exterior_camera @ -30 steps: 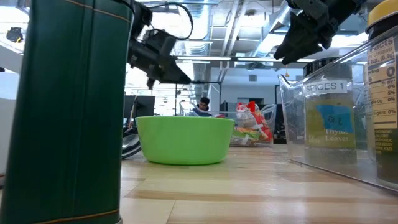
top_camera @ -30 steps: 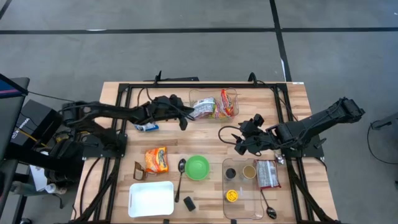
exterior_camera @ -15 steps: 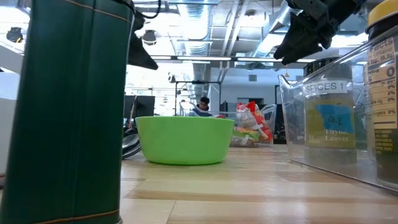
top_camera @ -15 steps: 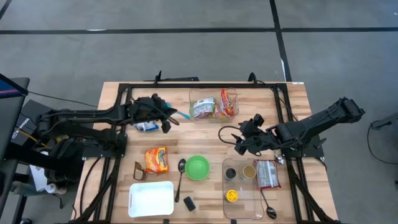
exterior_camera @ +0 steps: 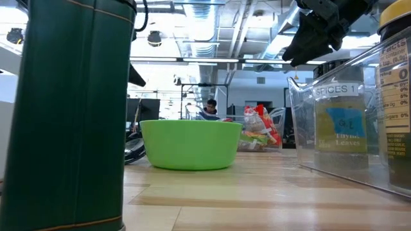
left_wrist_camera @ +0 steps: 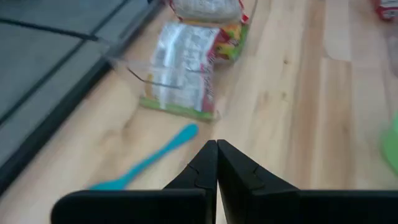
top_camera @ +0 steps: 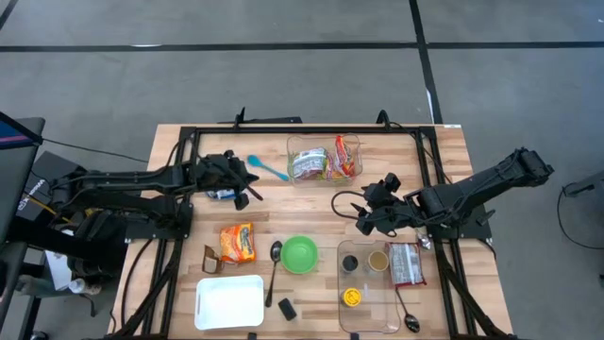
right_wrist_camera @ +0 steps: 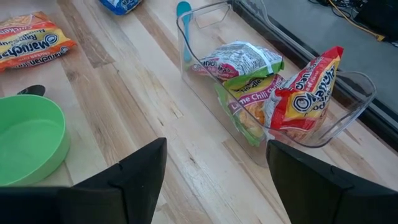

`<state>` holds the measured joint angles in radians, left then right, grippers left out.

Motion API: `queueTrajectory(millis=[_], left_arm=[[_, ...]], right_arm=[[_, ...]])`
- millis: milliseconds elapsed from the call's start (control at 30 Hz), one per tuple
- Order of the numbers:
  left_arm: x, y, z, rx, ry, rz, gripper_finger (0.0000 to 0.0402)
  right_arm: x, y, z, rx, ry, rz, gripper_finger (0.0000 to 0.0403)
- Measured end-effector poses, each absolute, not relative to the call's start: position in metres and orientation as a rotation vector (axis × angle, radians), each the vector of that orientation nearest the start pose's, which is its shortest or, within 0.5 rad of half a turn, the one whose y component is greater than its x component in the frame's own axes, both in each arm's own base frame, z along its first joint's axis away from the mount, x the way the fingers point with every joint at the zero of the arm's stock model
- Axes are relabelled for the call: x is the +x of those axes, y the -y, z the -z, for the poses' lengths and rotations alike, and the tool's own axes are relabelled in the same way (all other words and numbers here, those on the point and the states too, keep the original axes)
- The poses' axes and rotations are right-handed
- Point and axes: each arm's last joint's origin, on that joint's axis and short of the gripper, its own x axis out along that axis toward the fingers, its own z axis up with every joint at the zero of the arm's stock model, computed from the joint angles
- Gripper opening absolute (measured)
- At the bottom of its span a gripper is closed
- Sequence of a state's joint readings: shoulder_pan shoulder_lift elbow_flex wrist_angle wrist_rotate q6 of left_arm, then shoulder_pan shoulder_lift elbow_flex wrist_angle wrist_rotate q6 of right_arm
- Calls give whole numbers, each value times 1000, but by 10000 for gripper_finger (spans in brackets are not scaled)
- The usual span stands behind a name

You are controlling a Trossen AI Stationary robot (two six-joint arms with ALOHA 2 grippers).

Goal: Pick & Place Food Item
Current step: Put the blue baby spoon into the white bin

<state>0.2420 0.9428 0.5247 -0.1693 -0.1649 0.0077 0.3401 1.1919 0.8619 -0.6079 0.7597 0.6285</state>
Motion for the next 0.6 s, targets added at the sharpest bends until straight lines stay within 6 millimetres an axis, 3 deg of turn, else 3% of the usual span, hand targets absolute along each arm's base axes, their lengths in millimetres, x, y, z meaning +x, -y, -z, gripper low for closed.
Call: queueTrajectory(millis=[267, 600], left_arm=[[181, -48, -211, -51, -691, -338, 2], [184, -50, -215, 40, -651, -337, 2]], right_arm=[[220, -57, -255, 95, -637, 611, 270], [220, -57, -255, 95, -636, 611, 270]])
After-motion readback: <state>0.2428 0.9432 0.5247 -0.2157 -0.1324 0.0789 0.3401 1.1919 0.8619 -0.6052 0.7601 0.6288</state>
